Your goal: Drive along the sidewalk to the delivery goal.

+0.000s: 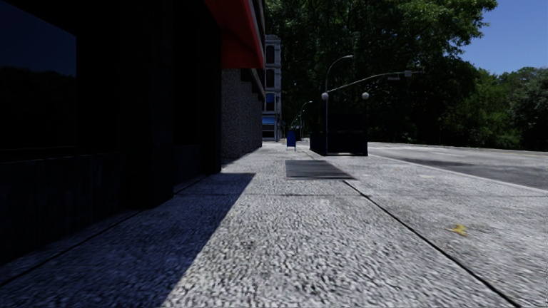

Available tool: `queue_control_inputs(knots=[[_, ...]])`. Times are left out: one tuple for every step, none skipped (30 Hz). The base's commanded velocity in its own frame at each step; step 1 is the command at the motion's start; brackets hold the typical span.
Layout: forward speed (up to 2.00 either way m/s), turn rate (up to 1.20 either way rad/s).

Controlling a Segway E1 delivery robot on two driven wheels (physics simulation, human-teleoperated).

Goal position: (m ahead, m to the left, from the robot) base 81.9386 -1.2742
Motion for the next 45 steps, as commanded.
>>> queue_control_inputs(knots=[[2.00,0.00],[2.00,0.00],[2.00,0.00],[2.00,0.00],[2.00,0.00],[2.00,0.00],[2.00,0.00],[2.00,0.00],[2.00,0.00],[2.00,0.00],[2.00,0.00],[2.00,0.00],[2.00,0.00],[2.00,0.00],[2.00,0.00],[2.00,0.00],[2.00,0.00],[2.00,0.00],[2.00,0.00],[2.00,0.00],[2.00,0.00],[2.00,0.00],[2.00,0.00],[2.00,0.00],[2.00,0.00],[2.00,0.00],[2.00,0.00],[2.00,0.00],[2.00,0.00],[2.00,0.00],[2.00,0.00],[2.00,0.00],[2.00,0.00],[2.00,0.00],[2.00,0.00],[2.00,0.00],[2.00,0.00],[2.00,0.00],[2.00,0.00],[2.00,0.00],[2.00,0.00],[2.00,0.00],[2.00,0.00],[2.00,0.00],[2.00,0.00]])
